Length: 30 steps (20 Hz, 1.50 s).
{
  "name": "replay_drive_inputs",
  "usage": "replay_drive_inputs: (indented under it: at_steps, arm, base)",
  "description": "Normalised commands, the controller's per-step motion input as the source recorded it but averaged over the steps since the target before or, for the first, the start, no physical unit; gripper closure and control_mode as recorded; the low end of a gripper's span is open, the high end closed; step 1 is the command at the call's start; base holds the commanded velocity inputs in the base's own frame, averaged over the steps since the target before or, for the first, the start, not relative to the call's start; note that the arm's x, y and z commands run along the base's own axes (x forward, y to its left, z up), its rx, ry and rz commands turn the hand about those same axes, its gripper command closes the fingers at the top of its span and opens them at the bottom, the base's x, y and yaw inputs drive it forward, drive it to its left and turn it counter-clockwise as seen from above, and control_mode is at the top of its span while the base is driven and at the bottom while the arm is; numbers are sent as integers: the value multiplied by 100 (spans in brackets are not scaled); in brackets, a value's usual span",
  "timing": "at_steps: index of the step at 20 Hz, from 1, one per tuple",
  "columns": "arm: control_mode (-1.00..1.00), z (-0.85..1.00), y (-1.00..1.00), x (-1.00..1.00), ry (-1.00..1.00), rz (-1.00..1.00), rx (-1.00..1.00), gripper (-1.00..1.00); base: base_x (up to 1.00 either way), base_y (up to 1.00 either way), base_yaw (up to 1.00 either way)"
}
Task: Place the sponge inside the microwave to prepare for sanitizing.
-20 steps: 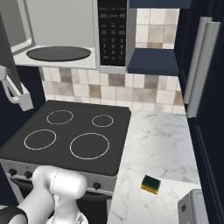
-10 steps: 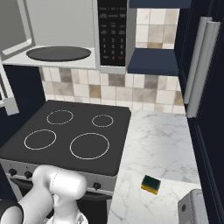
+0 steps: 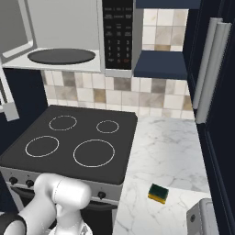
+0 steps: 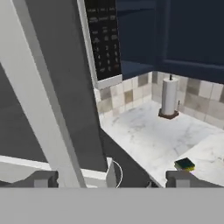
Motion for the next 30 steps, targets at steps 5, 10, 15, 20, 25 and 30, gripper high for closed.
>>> replay_drive_inputs:
  at_steps: [5, 10, 15, 20, 25, 30]
  arm:
    - [-100, 1, -45, -1, 1, 9, 35, -100]
    - [-100, -1, -49, 0, 0, 25, 33, -100]
    - [-100, -1, -40, 7, 0, 19, 34, -100]
    - [-100, -11, -16, 32, 0, 8, 31, -100]
    - [-100, -26, -3, 49, 0, 12, 35, -100]
    - [-100, -24, -6, 65, 0, 18, 37, -100]
  base:
    - [0, 0, 0]
    - [0, 0, 0]
    - [0, 0, 0]
    - [0, 0, 0]
    - [0, 0, 0]
    - [0, 0, 0]
